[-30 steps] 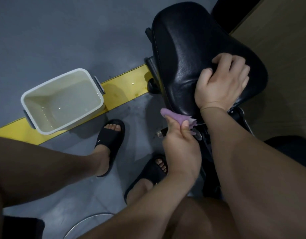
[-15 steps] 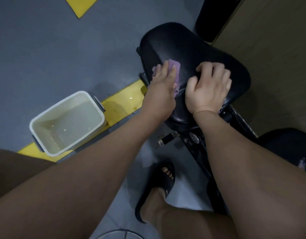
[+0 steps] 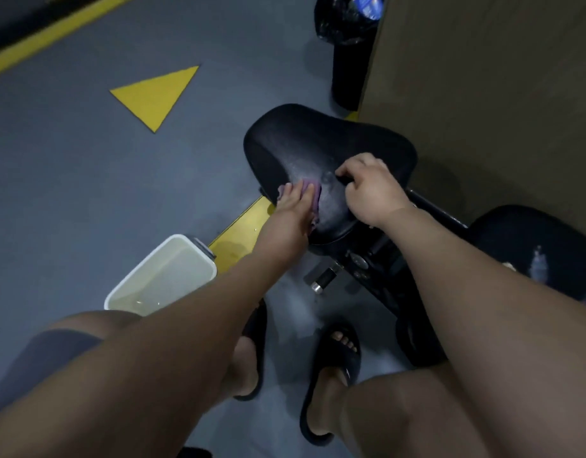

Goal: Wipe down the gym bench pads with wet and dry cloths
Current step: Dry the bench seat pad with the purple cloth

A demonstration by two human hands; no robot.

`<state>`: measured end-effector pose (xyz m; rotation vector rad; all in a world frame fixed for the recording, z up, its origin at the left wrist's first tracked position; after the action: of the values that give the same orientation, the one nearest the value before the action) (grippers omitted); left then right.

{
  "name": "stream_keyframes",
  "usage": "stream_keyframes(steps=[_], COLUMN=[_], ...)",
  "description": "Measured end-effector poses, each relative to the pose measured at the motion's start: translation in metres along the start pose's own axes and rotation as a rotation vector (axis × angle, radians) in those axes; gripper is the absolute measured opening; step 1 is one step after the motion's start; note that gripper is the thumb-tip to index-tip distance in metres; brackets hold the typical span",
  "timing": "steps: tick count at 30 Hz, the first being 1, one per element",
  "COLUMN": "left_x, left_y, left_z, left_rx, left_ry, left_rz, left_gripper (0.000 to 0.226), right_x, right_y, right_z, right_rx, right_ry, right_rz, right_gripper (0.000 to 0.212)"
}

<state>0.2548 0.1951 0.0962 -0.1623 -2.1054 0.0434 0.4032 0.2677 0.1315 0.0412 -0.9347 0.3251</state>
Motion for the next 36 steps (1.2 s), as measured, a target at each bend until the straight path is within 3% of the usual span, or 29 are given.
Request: stream_keyframes(steps=[7,11,14,20,22,27,29,36], left_x=[0.002,-0.015,-0.015,0.001,0.0,-0.012,-0.011,-0.019], left_y=[0.064,0.027,0.021,0.129,0.13,0.047,0.039,0.135], left_z=[-0.029,-0.053,-0.05,-0.048,-0.051,-0.061,-0.054,-0.079], left_rx=[-0.082,-0.335,-0.405,-0.166,-0.164,-0.477,-0.51,-0.182], left_ry=[0.207,0.22,0.292,0.364,0.351,0.263,0.298,0.375], left_rz=[0.066,0.134,0.159,0.112,0.112,0.146,0.183,0.23], left_gripper=[0.067,0.076,0.073,0.055,0.055,0.061,0.061,0.065], right_x=[0.025,0.038,0.041,0.039,0.042,0.05,0.05,0.046], right_y=[-0.041,-0.036,-0.03,-0.021,-0.018,-0.015,-0.015,-0.023], right_z=[-0.031,-0.042,-0.055,-0.075,-0.075,-0.077,-0.076,-0.082], right_rx=[-0.154,-0.182,-0.197,-0.168,-0.174,-0.25,-0.259,-0.295], right_ry=[0.233,0.233,0.223,0.215,0.22,0.262,0.266,0.192], right_rz=[-0.084,-0.052,-0.039,-0.058,-0.067,-0.062,-0.063,-0.032], right_gripper=[0.03,0.026,0.023,0.02,0.02,0.022,0.022,0.019])
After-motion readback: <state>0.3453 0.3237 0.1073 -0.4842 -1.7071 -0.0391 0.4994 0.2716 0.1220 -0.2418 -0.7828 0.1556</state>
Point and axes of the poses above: each hand's wrist, its own y-axis towards the middle knuckle, its own x-axis out of the back of the hand, z = x × y, the point moved 6 cm from there along y, towards the middle knuckle, and after that the axes turned 4 degrees about y, right-handed, at the moved point
